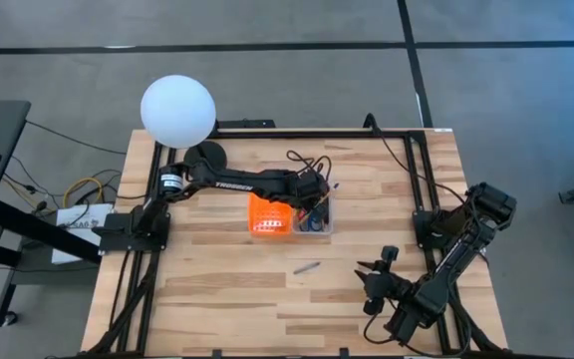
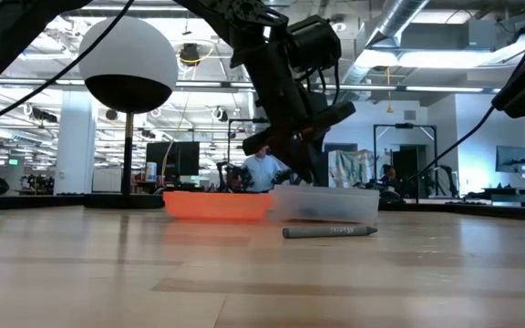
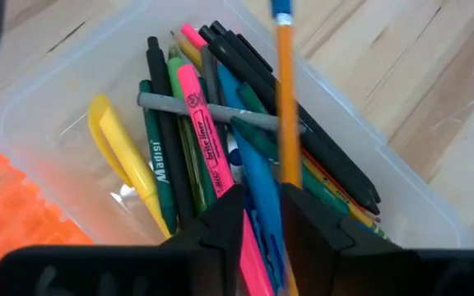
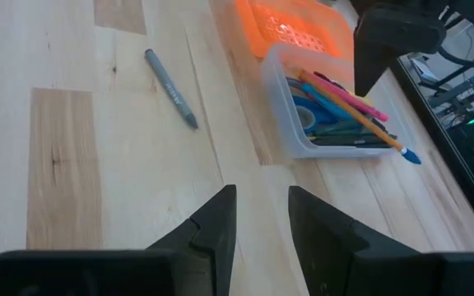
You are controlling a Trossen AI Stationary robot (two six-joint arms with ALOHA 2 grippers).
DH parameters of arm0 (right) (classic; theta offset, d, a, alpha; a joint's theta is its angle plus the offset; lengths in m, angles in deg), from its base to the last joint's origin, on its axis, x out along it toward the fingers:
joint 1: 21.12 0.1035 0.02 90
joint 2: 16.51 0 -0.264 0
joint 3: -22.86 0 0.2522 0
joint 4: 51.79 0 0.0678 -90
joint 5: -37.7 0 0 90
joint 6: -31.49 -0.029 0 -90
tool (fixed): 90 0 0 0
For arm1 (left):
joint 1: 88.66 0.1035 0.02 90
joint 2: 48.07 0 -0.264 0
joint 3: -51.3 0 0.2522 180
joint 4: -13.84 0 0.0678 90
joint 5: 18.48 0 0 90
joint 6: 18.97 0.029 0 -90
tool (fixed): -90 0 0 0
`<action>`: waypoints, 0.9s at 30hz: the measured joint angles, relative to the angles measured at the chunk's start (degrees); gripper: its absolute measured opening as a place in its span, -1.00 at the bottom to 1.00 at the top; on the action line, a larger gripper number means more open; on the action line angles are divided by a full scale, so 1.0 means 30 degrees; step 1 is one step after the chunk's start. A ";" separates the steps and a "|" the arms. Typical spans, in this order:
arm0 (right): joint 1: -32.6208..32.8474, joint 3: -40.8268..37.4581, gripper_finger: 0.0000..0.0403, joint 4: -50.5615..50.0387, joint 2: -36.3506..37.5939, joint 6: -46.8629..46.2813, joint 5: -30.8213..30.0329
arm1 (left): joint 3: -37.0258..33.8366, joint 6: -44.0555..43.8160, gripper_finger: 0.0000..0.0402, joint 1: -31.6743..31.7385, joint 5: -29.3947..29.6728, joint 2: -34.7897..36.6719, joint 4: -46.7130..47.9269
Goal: Pick & place school supplies into a supply box
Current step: Put the orange pencil into the orange supply box
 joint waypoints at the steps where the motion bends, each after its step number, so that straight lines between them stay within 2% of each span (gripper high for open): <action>1: 0.0000 0.0000 -0.47 0.0000 0.0000 0.0000 0.0000 | 0.0000 0.0023 -0.59 0.0000 0.0000 0.0000 -0.0005; 7: 0.0000 0.0000 -0.47 -0.0003 0.0000 0.0007 -0.0003 | 0.0000 0.0983 -0.44 -0.0047 -0.0014 0.0000 -0.0276; 13: -0.0252 0.0000 -0.47 -0.0020 0.0000 0.0015 -0.0022 | 0.0000 0.2637 -0.41 -0.0337 -0.0154 0.0000 -0.1821; 18: -0.0696 0.0000 -0.47 -0.0022 0.0000 0.0015 -0.0015 | 0.0000 0.4642 -0.43 -0.0618 -0.1983 -0.0093 -0.3440; 27: -0.1074 0.0000 -0.47 -0.0085 0.0000 0.0016 -0.0007 | -0.0013 0.6190 -0.48 -0.0692 -0.3999 -0.0973 -0.4365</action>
